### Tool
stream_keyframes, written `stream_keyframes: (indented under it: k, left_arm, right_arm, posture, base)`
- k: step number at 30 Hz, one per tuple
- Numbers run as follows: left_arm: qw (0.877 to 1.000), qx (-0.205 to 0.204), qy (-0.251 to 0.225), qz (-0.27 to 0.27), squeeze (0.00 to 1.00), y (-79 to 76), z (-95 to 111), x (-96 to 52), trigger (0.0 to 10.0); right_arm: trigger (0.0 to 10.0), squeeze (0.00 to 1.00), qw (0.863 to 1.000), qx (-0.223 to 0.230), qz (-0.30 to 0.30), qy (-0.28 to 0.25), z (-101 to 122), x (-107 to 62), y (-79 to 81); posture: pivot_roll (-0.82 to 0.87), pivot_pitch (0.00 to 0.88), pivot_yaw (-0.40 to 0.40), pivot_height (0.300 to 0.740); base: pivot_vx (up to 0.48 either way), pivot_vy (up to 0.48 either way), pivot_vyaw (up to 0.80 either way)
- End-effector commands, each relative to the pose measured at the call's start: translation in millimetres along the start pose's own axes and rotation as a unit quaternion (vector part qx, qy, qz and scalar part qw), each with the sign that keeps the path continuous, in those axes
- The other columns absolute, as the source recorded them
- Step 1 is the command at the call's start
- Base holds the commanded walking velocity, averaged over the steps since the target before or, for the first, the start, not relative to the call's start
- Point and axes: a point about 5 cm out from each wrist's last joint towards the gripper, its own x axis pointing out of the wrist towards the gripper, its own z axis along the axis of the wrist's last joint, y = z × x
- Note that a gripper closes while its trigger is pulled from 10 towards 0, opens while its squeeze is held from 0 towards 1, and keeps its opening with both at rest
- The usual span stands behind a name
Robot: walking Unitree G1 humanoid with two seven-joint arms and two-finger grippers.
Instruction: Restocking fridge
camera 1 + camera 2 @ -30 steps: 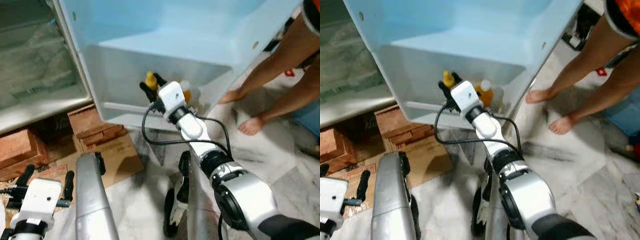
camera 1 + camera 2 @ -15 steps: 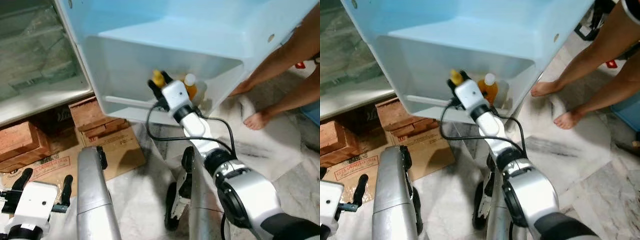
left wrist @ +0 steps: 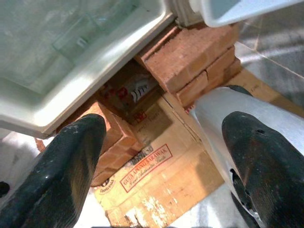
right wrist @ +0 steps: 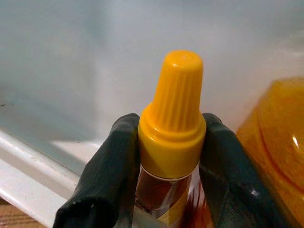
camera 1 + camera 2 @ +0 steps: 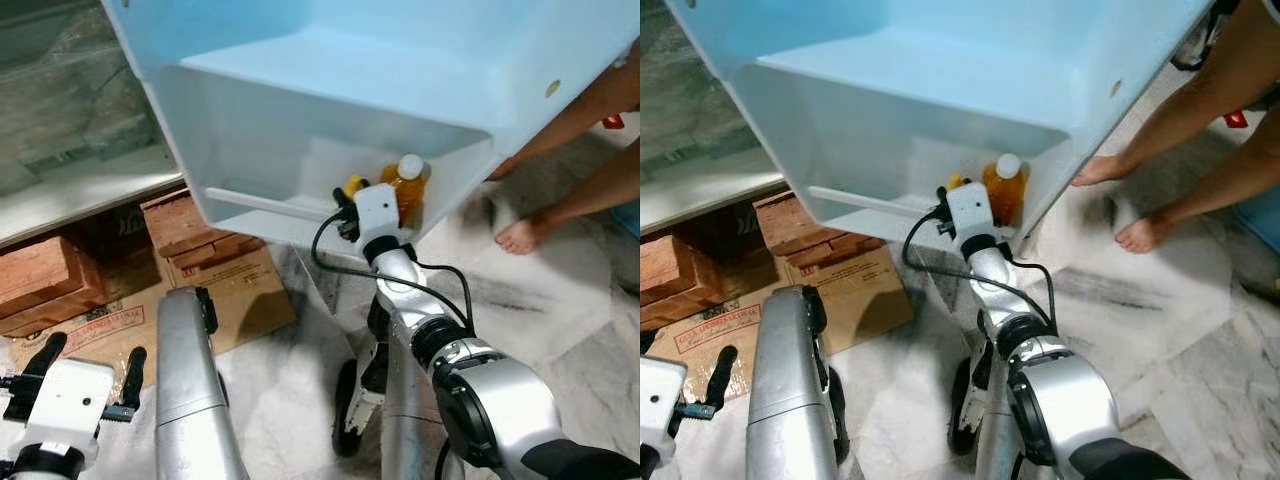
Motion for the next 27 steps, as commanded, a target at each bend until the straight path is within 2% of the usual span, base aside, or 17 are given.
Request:
stream_keyframes:
  k: [1,3,4,8,14,21,27]
  left_arm:
    - [1.000,-0.003,0.025,-0.011,0.00,-2.0,-9,-1.8,10.0]
    - [1.000,-0.005,0.025,-0.011,0.00,-2.3,-10,-0.7,10.0]
    - [1.000,-0.006,0.026,-0.013,0.00,-3.0,-10,1.0,10.0]
    - [0.999,-0.007,0.027,-0.015,0.00,-4.3,-12,5.6,10.0]
    - [1.000,-0.004,0.025,-0.013,0.00,-5.3,-13,13.6,10.0]
    - [1.000,-0.008,0.007,-0.003,0.00,-8.2,-10,29.7,10.0]
    - [1.000,-0.013,-0.003,0.013,0.00,-10.0,-9,41.7,10.0]
  right_arm:
    - [10.0,0.00,0.998,0.012,-0.037,0.050,-22,-11.4,-16.8]
    - [10.0,0.00,0.998,0.021,-0.041,0.051,-22,-11.9,-18.5]
    - [10.0,0.97,0.997,0.032,-0.050,0.055,-24,-12.4,-20.9]
    - [10.0,1.00,0.995,0.051,-0.062,0.058,-24,-12.0,-24.1]
    - [10.0,1.00,0.996,0.048,-0.059,0.043,-15,-6.4,-25.0]
    - [10.0,1.00,0.996,0.064,-0.052,-0.017,15,9.7,-34.1]
    - [10.0,1.00,0.996,0.054,-0.032,-0.062,41,21.3,-42.1]
  posture:
    - [0.37,0.341,-0.110,0.474]
    - [0.36,0.342,-0.109,0.474]
    - [0.36,0.335,-0.110,0.474]
    - [0.35,0.320,-0.113,0.474]
    - [0.34,0.303,-0.111,0.474]
    - [0.32,0.258,-0.134,0.474]
    - [0.30,0.213,-0.158,0.474]
  base:
    - [0.000,0.000,0.00]
    - [0.000,0.000,0.00]
    - [0.000,0.000,0.00]
    - [0.000,0.000,0.00]
    - [0.000,0.000,0.00]
    - [0.000,0.000,0.00]
    - [0.000,0.000,0.00]
